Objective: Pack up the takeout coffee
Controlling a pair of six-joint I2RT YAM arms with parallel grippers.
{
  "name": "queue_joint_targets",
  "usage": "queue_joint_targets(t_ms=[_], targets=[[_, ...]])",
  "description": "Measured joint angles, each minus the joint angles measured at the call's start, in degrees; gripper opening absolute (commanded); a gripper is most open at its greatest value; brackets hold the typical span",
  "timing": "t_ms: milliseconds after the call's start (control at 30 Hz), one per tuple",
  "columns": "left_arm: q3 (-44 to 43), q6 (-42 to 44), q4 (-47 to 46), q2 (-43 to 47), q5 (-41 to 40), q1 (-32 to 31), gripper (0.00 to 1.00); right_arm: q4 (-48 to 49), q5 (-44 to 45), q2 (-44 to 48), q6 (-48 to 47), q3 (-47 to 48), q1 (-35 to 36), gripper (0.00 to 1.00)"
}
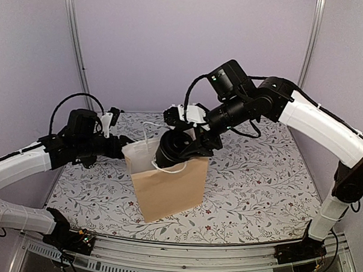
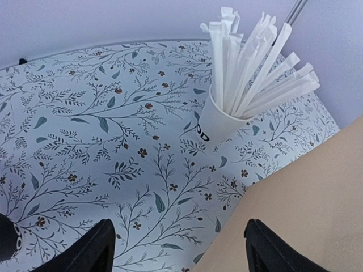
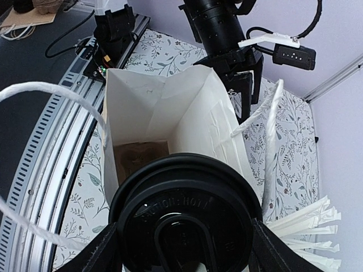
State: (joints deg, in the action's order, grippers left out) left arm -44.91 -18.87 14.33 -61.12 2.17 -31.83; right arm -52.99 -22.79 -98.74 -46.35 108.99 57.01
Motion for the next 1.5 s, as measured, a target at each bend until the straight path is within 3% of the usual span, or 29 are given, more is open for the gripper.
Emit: queue_joint_targets(t_ms=[367,700,1033,1233,1500], targets=[[4.9,0.8,-6.3,-4.3,10.3,-4.2,0.78,-6.6,2.7,-2.9,-2.6,3.7,1.7,0.28],[5.4,0.8,-8.1,-6.0,12.9,-7.6,0.77,-12.9,12.3,-2.7,-7.3,3.2,9.2,0.26],[4.2,3.3,-9.2,-5.4,13.2,-8.8,0.79,-13.5,17.6,3.8,-8.5,-10.6,14.8,0.28],[-3.5,5.7,-10.7,-15.5,12.3,-8.8,0.77,-7.3,24.5,10.7,-10.4,-23.0,17.6,0.27],[-3.8,5.5,-14.2,-22.5,12.5,-9.2,0.77,-3.8,28.1,16.4,-12.7,-28.4,18.3,0.27]])
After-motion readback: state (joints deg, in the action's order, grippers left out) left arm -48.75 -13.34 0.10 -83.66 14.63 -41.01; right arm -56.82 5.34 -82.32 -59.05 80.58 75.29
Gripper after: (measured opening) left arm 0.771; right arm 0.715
